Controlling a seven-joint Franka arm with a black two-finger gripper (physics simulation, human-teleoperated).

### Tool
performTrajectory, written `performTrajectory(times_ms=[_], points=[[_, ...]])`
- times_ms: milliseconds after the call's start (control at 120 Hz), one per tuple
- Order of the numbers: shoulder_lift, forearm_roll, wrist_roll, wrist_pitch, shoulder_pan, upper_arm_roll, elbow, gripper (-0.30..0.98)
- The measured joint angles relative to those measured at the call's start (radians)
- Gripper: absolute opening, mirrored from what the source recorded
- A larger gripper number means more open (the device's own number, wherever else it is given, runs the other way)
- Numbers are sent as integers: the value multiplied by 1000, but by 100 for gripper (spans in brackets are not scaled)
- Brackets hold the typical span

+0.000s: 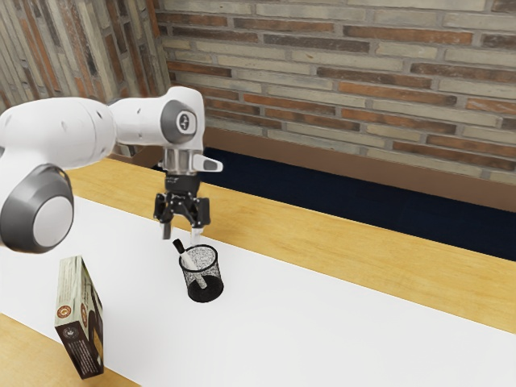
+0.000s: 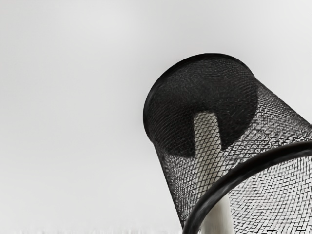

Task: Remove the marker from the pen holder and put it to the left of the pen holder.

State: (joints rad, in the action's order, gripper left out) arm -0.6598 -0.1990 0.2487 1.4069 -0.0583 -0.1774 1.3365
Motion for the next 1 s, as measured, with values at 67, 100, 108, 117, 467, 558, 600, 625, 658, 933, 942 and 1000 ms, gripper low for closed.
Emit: performTrajectory(times_ms=[67,100,108,117,467,558,600,625,658,933,942,1000], points=[[7,-19,3,-12,0,-1,38,68],[9,-26,4,-18,-1,-2,48,67],[10,-28,4,-19,-1,-2,49,67],[10,-29,4,-20,-1,-1,50,67],[33,-70,9,-61,-8,-1,69,37],[38,-83,10,-66,-6,0,74,26],[39,-88,10,-69,-5,0,75,22],[40,-92,11,-71,-4,0,75,19],[41,-95,11,-73,-4,0,75,16],[49,-117,14,-85,-5,0,73,-2],[50,-118,14,-85,-6,0,73,-2],[62,-119,14,-84,-8,-1,73,-4]])
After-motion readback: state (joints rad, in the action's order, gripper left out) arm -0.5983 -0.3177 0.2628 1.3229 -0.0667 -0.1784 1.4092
